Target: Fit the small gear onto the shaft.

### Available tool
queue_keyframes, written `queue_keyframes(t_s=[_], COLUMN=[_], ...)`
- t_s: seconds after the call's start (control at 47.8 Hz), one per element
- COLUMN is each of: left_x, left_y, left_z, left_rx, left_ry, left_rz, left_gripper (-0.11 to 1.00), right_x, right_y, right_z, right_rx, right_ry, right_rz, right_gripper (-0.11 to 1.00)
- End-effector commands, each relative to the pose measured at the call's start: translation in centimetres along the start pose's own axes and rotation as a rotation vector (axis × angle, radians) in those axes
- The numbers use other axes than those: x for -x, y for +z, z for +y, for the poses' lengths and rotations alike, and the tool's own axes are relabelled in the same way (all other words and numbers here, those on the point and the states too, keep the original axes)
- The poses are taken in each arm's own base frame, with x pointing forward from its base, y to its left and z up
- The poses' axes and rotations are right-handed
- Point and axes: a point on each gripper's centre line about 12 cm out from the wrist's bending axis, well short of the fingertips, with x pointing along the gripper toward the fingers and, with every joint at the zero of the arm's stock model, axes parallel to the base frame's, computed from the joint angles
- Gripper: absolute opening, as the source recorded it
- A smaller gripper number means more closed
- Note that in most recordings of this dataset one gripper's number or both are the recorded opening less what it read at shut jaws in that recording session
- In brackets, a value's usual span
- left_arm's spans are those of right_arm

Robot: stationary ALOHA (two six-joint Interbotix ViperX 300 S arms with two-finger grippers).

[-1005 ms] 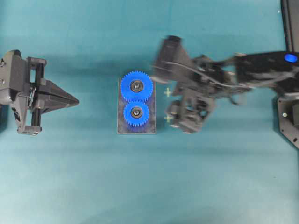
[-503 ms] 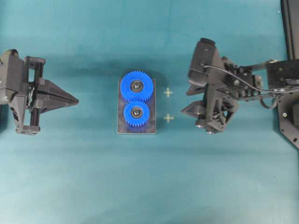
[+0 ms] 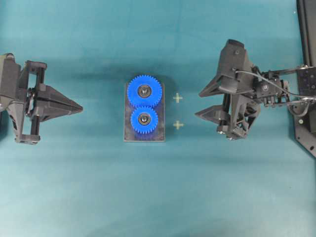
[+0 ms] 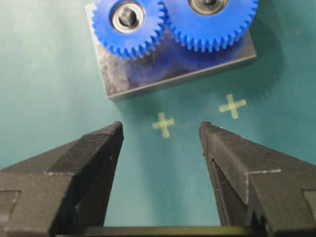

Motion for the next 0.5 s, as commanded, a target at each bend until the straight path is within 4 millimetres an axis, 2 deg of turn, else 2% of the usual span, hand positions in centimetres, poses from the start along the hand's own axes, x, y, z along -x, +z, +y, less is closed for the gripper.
queue_keyframes(t_s=[0.0, 0.23, 0.482], left_x=[0.0, -0.01, 0.01], left_y=[1.0, 1.32, 0.81], left_z=[-0.05, -0.06, -0.09], left_rx=[-0.011, -0.047, -0.045], left_ry=[-0.002, -0.001, -0.003], left_rz=[-0.032, -0.04, -0.045], left_gripper=[0.0, 0.0, 0.0], right_x=[0.44, 0.35, 0.15], right_y=[0.42, 0.21, -0.3], right_z=[-0.03, -0.13, -0.46], right_rx=[-0.007, -0.011, -0.016], right_ry=[0.005, 0.003, -0.005], right_rz=[-0.026, -0.02, -0.008], right_gripper=[0.67, 0.67, 0.67])
